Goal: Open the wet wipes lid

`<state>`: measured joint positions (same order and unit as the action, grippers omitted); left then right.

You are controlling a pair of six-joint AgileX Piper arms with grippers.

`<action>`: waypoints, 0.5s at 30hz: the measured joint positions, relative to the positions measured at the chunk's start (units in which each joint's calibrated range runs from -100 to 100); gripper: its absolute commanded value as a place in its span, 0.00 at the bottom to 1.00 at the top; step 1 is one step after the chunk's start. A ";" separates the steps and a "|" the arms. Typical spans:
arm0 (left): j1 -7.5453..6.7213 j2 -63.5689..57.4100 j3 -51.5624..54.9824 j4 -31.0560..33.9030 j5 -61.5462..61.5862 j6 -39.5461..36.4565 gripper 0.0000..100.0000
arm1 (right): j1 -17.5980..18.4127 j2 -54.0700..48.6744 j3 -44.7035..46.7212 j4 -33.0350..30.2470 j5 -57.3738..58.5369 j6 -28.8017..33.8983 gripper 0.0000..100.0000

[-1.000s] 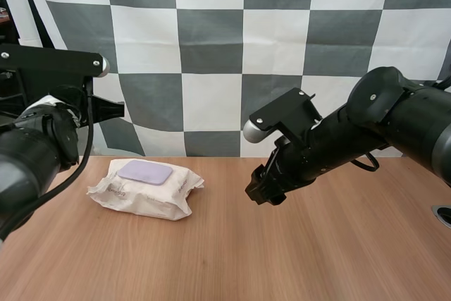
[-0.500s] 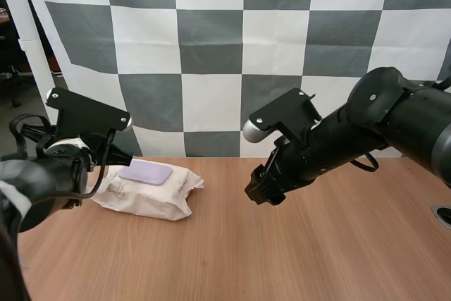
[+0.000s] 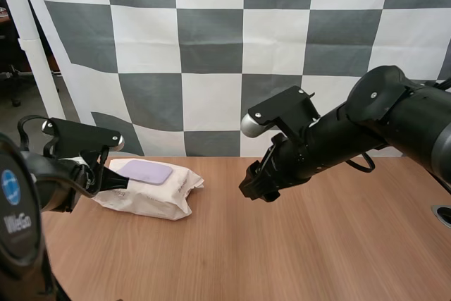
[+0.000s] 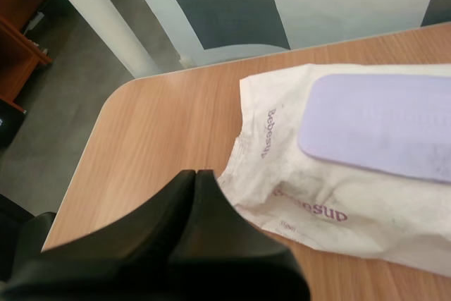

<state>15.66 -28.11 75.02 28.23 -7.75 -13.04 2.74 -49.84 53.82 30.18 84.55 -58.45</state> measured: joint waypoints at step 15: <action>-0.09 -0.11 0.00 -0.08 0.68 -18.96 0.00 | 0.00 0.00 0.00 0.23 0.40 0.21 1.00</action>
<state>15.57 -28.22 75.02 28.15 -7.07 -32.00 2.74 -49.84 53.82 30.41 84.95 -58.25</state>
